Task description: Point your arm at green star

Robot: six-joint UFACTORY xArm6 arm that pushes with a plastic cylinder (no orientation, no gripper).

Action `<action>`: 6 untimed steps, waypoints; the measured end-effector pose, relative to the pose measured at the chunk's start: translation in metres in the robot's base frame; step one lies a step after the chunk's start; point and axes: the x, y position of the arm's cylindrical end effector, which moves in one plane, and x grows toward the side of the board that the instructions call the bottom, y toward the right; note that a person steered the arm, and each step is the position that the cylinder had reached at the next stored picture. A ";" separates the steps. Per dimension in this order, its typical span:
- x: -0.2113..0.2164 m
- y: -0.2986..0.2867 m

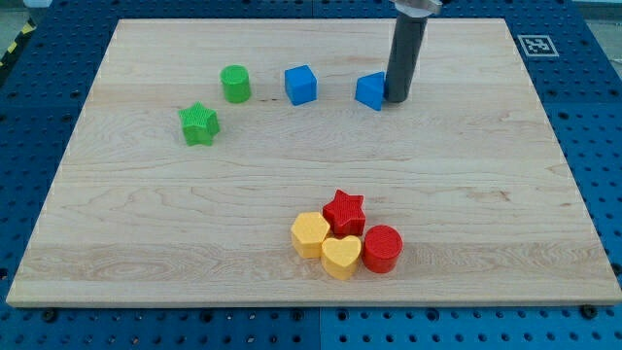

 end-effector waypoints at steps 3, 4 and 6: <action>0.023 0.037; 0.062 0.027; 0.100 -0.077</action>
